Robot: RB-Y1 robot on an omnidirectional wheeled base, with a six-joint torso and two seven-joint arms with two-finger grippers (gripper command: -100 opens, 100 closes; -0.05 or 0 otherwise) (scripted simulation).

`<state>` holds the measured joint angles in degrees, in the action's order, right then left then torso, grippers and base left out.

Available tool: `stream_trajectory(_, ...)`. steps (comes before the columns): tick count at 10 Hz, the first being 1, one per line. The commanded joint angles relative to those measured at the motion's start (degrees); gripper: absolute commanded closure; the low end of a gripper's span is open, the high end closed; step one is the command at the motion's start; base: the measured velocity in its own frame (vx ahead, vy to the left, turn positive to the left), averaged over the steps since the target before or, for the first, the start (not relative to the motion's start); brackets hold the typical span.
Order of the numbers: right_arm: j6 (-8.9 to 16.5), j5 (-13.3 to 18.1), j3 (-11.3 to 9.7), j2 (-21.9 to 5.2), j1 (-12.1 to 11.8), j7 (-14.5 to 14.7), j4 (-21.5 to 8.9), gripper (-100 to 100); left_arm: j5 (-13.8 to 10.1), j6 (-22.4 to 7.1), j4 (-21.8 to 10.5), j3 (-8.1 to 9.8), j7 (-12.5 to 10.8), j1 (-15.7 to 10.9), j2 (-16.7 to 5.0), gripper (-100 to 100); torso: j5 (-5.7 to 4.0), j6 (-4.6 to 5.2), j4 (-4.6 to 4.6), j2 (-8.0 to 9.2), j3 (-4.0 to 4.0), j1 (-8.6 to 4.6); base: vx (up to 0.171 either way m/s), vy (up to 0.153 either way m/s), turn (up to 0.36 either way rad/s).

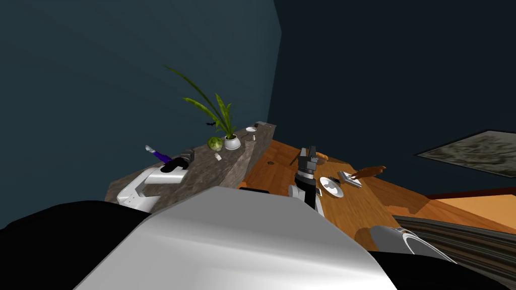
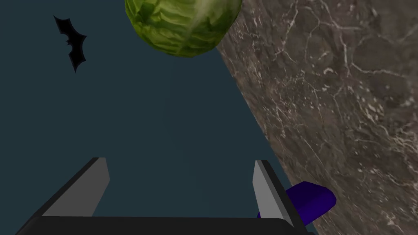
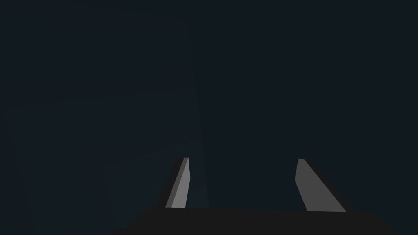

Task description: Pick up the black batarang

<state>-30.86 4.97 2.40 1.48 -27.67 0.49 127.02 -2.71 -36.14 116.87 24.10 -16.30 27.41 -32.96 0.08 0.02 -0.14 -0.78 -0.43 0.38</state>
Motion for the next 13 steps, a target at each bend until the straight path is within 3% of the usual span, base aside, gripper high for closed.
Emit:
stream_trajectory(1, 0.0, 0.0, 0.0, 0.0, 0.0, 0.0, 0.0, 0, -1.5, -2.0, -0.9, 1.88, 0.4, -1.3, -0.1, -100, 0.00, 0.00, 0.00, 0.00, 0.00, 0.00, 0.212, 0.081, -0.239)
stream_trajectory(3, 0.0, 0.0, 0.0, 0.0, 0.0, 0.0, 0.0, 0, -3.0, -4.0, -1.8, 3.68, 0.8, -2.8, -0.3, -100, 0.02, -0.03, -0.03, -0.11, -0.07, 0.12, 0.198, 0.102, -0.140)
stream_trajectory(4, 0.0, 0.0, 0.0, 0.0, 0.0, 0.0, 0.0, 0, -2.6, -3.4, -1.5, 3.10, 0.6, -2.4, -0.4, -100, 0.03, -0.03, -0.02, -0.05, -0.04, 0.10, 0.076, 0.046, -0.035)
stream_trajectory(5, 0.0, 0.0, 0.0, 0.0, 0.0, 0.0, 0.0, 0, -2.6, -3.6, -1.5, 3.20, 0.7, -2.5, -0.4, 0, -0.01, -0.07, 0.04, 0.28, 0.14, -0.09, 0.016, 0.010, 0.004)
stream_trajectory(6, 0.0, 0.0, 0.0, 0.0, 0.0, 0.0, 0.0, 0, -2.6, -3.6, -1.5, 3.19, 0.7, -2.5, -0.4, -100, -0.05, -0.07, 0.10, 0.53, 0.29, -0.24, 0.008, 0.004, -0.002)
stream_trajectory(7, 0.0, 0.0, 0.0, 0.0, 0.0, 0.0, 0.0, 0, -2.6, -3.6, -1.5, 3.19, 0.7, -2.5, -0.4, 100, -0.06, -0.08, 0.13, 0.64, 0.36, -0.30, 0.000, 0.000, 0.000)
stream_trajectory(11, 0.0, 0.0, 0.0, 0.0, 0.0, 0.0, 0.0, 0, -2.6, -3.6, -1.5, 3.19, 0.7, -2.6, -0.4, 100, -0.07, -0.08, 0.15, 0.73, 0.41, -0.33, 0.000, 0.000, 0.000)
stream_trajectory(12, 0.0, 0.0, 0.0, 0.0, 0.0, 0.0, 0.0, 0, -2.6, -3.6, -1.5, 3.19, 0.7, -2.6, -0.4, 0, -0.07, -0.08, 0.15, 0.73, 0.41, -0.33, 0.000, 0.000, 0.000)
stream_trajectory(13, 0.0, 0.0, 0.0, 0.0, 0.0, 0.0, 0.0, 0, -3.1, -4.3, -3.2, 5.33, 0.1, -3.3, -1.9, -100, -0.07, -0.08, 0.15, 0.74, 0.42, -0.33, -0.014, 0.007, -0.089)
